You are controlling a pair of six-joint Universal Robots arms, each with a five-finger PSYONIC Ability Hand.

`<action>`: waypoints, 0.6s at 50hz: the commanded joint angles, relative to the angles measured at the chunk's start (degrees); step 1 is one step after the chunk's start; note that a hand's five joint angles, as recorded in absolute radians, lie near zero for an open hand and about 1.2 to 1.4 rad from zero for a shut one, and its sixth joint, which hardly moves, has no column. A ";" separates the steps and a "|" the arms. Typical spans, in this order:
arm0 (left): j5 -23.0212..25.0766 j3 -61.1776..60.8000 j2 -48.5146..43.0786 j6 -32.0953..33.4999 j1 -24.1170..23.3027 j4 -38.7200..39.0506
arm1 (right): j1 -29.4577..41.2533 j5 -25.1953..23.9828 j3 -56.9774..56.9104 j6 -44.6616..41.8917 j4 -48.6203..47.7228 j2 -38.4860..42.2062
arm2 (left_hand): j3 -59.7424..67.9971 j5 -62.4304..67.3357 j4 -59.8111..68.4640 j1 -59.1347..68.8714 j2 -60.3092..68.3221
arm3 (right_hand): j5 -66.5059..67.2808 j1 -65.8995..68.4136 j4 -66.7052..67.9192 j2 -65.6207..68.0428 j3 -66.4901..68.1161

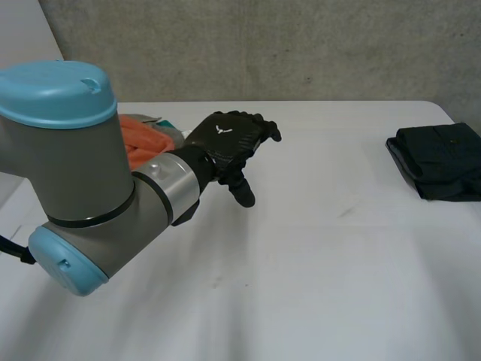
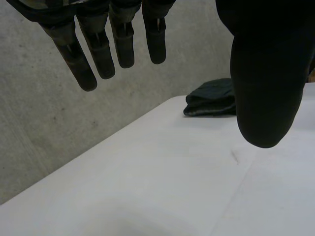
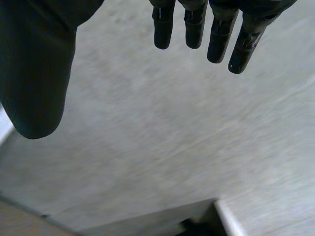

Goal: Fold the laundry.

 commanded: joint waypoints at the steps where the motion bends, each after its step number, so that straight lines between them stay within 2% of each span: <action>1: 0.12 -0.58 2.12 0.05 0.76 0.53 | 7.96 -2.96 12.75 5.09 -16.53 -11.70 | -0.44 0.57 0.00 -0.42 -0.07 | -3.90 -1.72 -3.49 -2.70 -2.03; 4: -0.32 -0.58 3.44 0.40 2.34 2.46 | 11.85 -7.18 19.36 8.70 -22.36 -15.14 | -2.61 -1.61 -2.17 -2.60 -2.25 | -3.90 -1.72 -3.49 -2.70 -2.03; 5: -0.76 -0.66 3.88 0.49 2.96 3.16 | 14.21 -10.07 23.82 11.15 -25.34 -17.24 | -2.96 -1.96 -2.52 -2.94 -2.59 | -3.90 -1.72 -3.49 -2.70 -2.03; 9: -2.60 -0.93 5.38 0.93 7.61 7.38 | 18.96 -18.41 34.28 16.34 -27.48 -24.35 | -4.30 -3.30 -3.86 -4.29 -3.94 | -3.90 -1.72 -3.49 -2.70 -2.03; 13: -2.78 -0.84 4.86 4.17 14.64 10.90 | 23.80 -25.19 43.34 18.81 -25.55 -28.41 | -4.64 -3.64 -4.20 -4.63 -4.28 | -3.90 -1.72 -3.49 -2.70 -2.03; 14: -2.70 -0.67 3.63 7.32 17.96 11.60 | 24.86 -26.08 44.76 18.82 -24.67 -28.77 | -5.47 -4.47 -5.04 -5.46 -5.11 | -3.90 -1.72 -3.49 -2.70 -2.03; 17: -2.26 -0.14 0.38 12.87 23.16 12.22 | 28.89 -27.58 48.89 18.64 -19.77 -29.13 | -5.65 -4.65 -5.21 -5.64 -5.29 | -3.90 -1.72 -3.49 -2.70 -2.03; 18: -2.17 0.38 -1.98 16.98 26.05 12.31 | 29.78 -27.58 49.61 18.64 -18.35 -29.13 | -5.48 -4.48 -5.05 -5.47 -5.12 | -3.90 -1.72 -3.49 -2.70 -2.03; 21: -2.08 2.22 -7.34 24.54 29.75 12.31 | 32.51 -27.58 51.19 17.68 -12.72 -28.16 | -5.48 -4.48 -5.04 -5.47 -5.12 | -3.90 -1.72 -3.49 -2.70 -2.03; 25: -1.90 4.51 -14.45 31.15 32.31 12.57 | 33.22 -27.50 52.51 13.99 -7.88 -26.41 | -5.48 -4.48 -5.04 -5.47 -5.12 | -3.90 -1.72 -3.49 -2.70 -2.03; 30: -1.03 7.15 -22.12 34.42 35.57 13.28 | 32.78 -26.97 53.83 8.10 -5.59 -24.73 | -4.14 -3.14 -3.70 -4.13 -3.78 | -3.90 -1.72 -3.49 -2.70 -2.03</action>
